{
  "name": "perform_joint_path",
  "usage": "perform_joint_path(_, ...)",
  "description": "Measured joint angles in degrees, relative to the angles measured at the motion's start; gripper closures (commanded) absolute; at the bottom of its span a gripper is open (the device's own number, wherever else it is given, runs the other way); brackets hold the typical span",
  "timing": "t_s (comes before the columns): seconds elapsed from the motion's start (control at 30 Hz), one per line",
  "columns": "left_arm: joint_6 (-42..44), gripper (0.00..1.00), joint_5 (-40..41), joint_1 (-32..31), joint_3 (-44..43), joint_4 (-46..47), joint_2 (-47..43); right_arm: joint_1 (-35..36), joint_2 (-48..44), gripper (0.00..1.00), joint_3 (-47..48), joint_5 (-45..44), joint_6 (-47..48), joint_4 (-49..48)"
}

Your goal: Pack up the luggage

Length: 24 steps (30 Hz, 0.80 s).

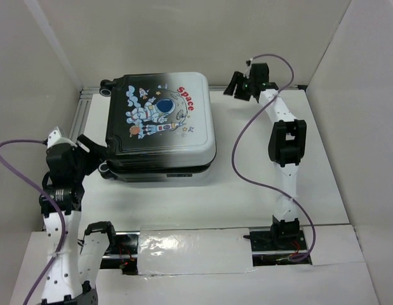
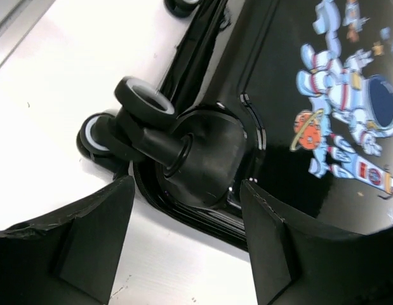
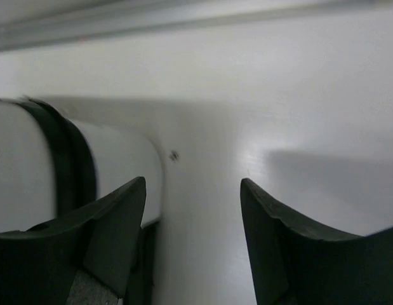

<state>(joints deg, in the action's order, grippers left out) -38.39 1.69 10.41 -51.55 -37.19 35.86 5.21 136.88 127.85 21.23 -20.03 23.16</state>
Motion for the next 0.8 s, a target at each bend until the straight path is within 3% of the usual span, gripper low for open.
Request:
perform_joint_path(0.17, 0.7, 0.19, 1.9, -1.1, -0.3, -1.4, 4.9, 1.4, -8.4, 0.32, -21.9, -1.1, 0.8, 0.6)
perform_joint_path(0.27, 0.9, 0.18, 3.0, -1.4, -1.0, -3.4, 5.6, 3.1, -12.9, 0.32, -30.0, -0.6, 1.0, 2.0)
perform_joint_path(0.67, 1.2, 0.18, 2.2, -1.5, -3.1, -3.2, 8.4, 8.2, -16.7, 0.36, -32.0, 1.6, 1.4, -0.3)
perform_joint_path(0.73, 1.2, 0.18, 2.2, -1.5, -3.1, -3.2, 8.4, 8.5, -16.6, 0.45, -32.4, 1.6, 1.4, -0.2)
perform_joint_path(0.8, 2.0, 0.18, 2.3, -1.5, -3.1, -3.1, 8.4, 8.7, -16.5, 0.49, -32.4, 1.4, 1.6, -0.1)
